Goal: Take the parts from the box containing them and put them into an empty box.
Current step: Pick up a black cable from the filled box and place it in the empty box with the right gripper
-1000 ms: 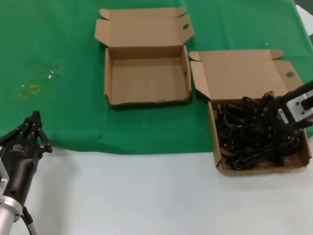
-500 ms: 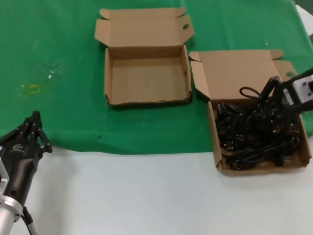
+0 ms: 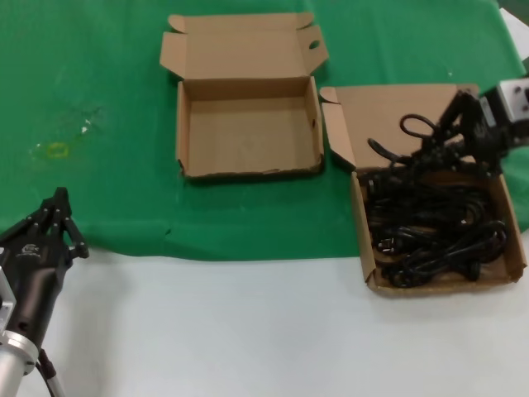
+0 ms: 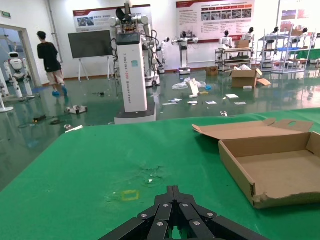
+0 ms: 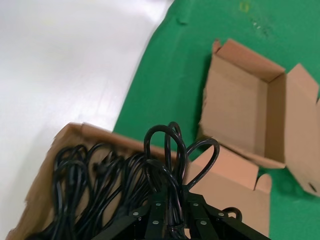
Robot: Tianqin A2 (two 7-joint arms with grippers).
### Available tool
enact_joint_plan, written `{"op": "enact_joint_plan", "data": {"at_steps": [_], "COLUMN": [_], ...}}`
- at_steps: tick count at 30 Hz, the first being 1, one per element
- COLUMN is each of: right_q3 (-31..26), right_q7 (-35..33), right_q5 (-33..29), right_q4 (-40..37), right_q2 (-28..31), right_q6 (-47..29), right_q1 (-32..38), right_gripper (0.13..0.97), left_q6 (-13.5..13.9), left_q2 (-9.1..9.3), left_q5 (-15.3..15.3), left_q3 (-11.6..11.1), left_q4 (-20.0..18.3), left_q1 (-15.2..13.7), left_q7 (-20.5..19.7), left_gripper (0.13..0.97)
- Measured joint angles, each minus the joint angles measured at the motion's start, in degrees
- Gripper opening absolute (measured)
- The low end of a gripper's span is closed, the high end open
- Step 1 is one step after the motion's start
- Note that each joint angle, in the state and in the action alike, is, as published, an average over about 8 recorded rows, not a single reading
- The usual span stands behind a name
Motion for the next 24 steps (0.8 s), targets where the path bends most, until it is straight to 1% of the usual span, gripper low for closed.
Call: {"op": "enact_joint_plan", "data": {"at_steps": [8,13,19,24], "right_q3": [-0.77,-1.63,-2.83,-3.2], "right_q7": [0.65,0.33,-1.62,-4.71], "right_q5": [-0.01,-0.27,-1.09,-1.32], "right_q4": [-5.29,-10.11,-18.86,-28.3], "right_q2": [-5.08,-9.29,-15.58,-21.4], "right_q6": [0.91,2.23,5.2,8.39], "right_q1": [3.32,5.32,8.56,11.73], "right_gripper": [0.19,0.189,0.189,0.189], "left_q6": [0.0,0.0,0.0,0.0], "left_q2": [0.0,0.0,0.0,0.0], "left_q5": [0.0,0.0,0.0,0.0], "left_q3": [0.0,0.0,0.0,0.0], "left_q4": [0.0,0.0,0.0,0.0], "left_q1": [0.0,0.0,0.0,0.0], "left_q7": [0.0,0.0,0.0,0.0], "left_gripper": [0.144,0.144,0.144,0.144]}}
